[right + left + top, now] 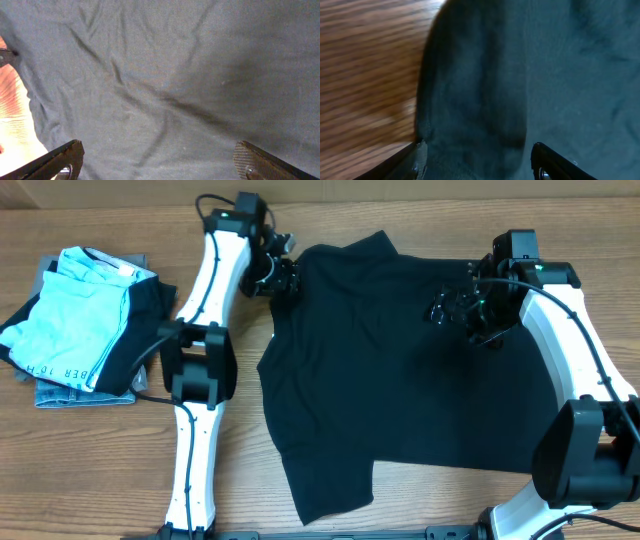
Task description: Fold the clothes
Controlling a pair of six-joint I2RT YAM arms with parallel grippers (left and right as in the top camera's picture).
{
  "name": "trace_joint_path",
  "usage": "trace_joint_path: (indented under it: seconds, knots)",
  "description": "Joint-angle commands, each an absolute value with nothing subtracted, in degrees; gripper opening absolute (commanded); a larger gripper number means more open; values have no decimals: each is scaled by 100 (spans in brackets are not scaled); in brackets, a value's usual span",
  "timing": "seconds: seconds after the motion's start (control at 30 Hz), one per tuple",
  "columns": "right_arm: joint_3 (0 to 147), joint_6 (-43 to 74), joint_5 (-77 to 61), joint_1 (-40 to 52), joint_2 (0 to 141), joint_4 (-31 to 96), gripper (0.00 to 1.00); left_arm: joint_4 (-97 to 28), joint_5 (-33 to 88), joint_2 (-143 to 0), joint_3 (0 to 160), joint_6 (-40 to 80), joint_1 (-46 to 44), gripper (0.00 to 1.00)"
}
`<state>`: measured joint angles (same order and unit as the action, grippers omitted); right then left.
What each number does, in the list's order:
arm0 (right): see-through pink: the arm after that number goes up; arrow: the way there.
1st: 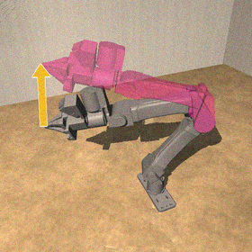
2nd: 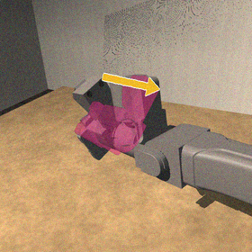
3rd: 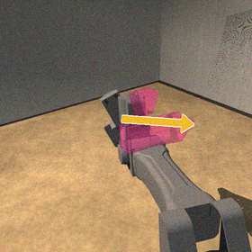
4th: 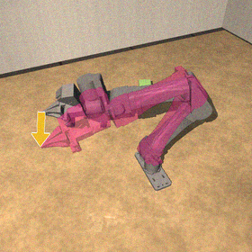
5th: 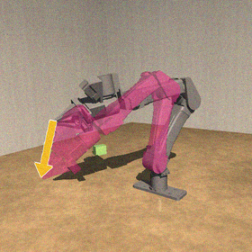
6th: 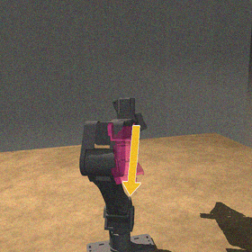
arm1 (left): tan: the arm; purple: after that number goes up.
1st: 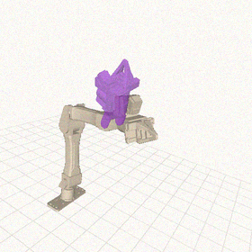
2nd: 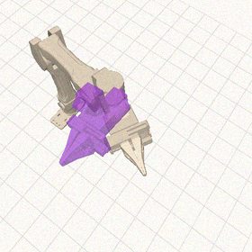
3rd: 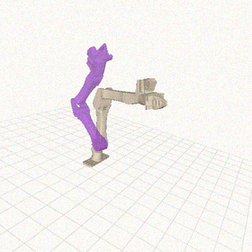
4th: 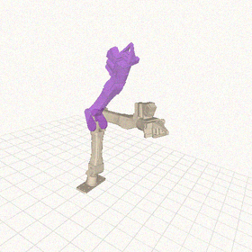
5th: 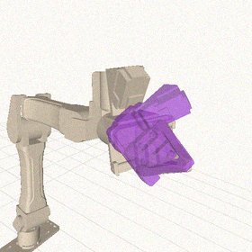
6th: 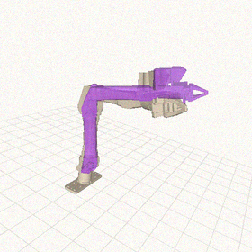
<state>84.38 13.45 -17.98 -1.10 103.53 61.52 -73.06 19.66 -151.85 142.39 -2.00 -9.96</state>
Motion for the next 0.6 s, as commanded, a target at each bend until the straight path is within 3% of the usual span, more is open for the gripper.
trace_joint_path:
  seconds: [0.0, 0.1, 0.13, 0.17, 0.27, 0.37, 0.43, 0.5, 0.53, 0.57]
  knots:
    - [8519, 1304, -1800, -123, 10296, 6134, 100, -7317, 1452, -15100, 14261, -150, -1076, 70]
    - [8519, 1304, -1800, -123, 10296, 6134, 100, -7325, 1439, -15100, 14261, -150, -1096, 65]
    - [8519, 1306, -1800, -123, 10296, 6134, 100, -7330, 1437, -15100, 14261, -150, -1096, 59]
    - [8519, 1306, -1800, -123, 10296, 6134, 100, -7336, 1420, -15100, 14261, -150, -1094, 43]
    - [8519, 1306, -1800, -123, 10296, 6134, 100, -7395, 1164, -15100, 14261, -148, -1079, 31]
    - [8519, 1306, -1800, -123, 10296, 6134, 100, -7428, 1109, -15100, 14261, -152, -1081, 29]
    - [8519, 1306, -1800, -123, 10296, 6134, 100, -7422, 1114, -15100, 14261, -152, -1081, 34]
    - [8519, 1306, -1800, -123, 10296, 6134, 100, -7411, 1094, -15100, 14261, -152, -1081, 43]
    - [8519, 1306, -1800, -123, 10296, 6134, 100, -7400, 1074, -15100, 14261, -154, -1081, 55]
    - [8519, 1306, -1800, -123, 10296, 6134, 100, -7387, 1024, -15100, 14261, -152, -1081, 58]
